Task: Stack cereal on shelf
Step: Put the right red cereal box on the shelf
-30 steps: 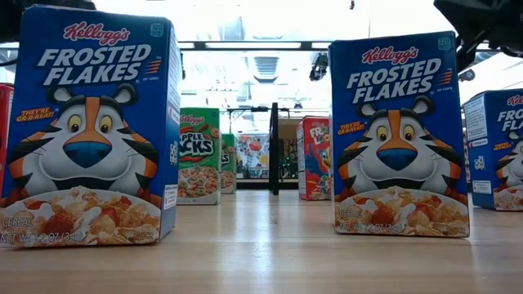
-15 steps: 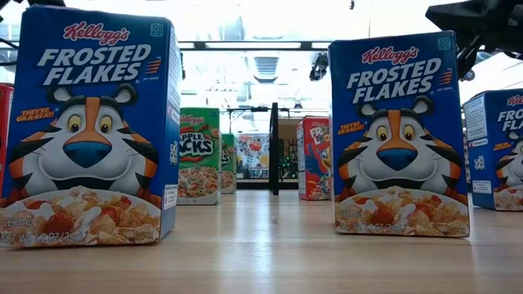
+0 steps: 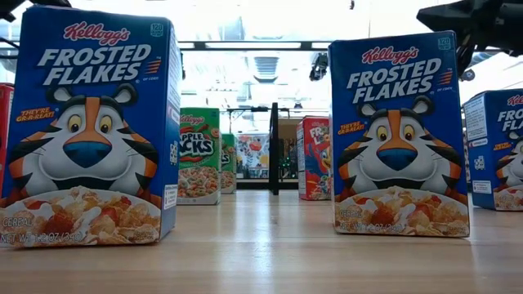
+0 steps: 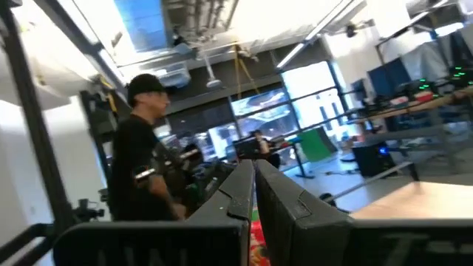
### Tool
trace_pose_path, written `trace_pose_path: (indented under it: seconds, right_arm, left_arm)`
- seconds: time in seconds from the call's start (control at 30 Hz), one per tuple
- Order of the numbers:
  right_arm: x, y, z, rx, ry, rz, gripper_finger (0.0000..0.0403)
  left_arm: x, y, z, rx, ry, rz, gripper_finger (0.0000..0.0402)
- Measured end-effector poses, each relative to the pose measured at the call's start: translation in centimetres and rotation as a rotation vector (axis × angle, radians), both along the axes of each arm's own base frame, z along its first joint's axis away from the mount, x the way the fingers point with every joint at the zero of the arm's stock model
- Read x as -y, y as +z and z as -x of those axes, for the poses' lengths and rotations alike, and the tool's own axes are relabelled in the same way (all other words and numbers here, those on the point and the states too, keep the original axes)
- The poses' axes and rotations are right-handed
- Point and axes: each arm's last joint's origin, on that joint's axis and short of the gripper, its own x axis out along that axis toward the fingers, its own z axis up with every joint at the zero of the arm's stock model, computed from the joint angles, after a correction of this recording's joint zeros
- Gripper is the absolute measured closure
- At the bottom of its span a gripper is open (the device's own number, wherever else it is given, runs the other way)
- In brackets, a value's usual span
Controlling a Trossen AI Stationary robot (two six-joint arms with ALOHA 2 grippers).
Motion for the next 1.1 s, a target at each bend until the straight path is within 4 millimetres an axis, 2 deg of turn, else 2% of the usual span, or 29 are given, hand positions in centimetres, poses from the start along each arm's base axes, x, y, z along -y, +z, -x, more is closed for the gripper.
trace_pose_path:
  seconds: [0.07, 0.3, 0.57, 0.73, 0.9, 1.1]
  right_arm:
    - [0.0, 0.1, -0.2, -0.015, -0.004, -0.008, 0.0394]
    - [-0.3, 2.1, -1.3, -0.052, -0.048, -0.008, 0.0394]
    - [-1.2, 4.6, -5.8, -0.281, -0.089, 0.078, 0.0394]
    - [-1.3, 6.3, -8.5, -0.407, -0.124, 0.092, 0.0394]
    - [-1.2, 7.2, -10.8, -0.563, -0.149, 0.113, 0.0394]
    - [-0.7, 8.1, -12.8, -0.744, -0.144, 0.131, 0.0394]
  left_arm:
    - [0.1, -0.1, -0.2, -0.009, 0.005, 0.002, 0.0401]
    - [0.3, -0.4, -0.9, -0.042, 0.001, 0.020, 0.0401]
    - [0.2, -0.3, -1.2, -0.024, -0.006, 0.066, 0.0401]
    - [0.1, -0.3, -1.6, -0.008, 0.009, 0.097, 0.0401]
    - [-0.1, -0.4, -2.4, -0.012, 0.039, 0.121, 0.0401]
    - [0.4, 1.4, -4.6, -0.068, 0.090, 0.097, 0.0401]
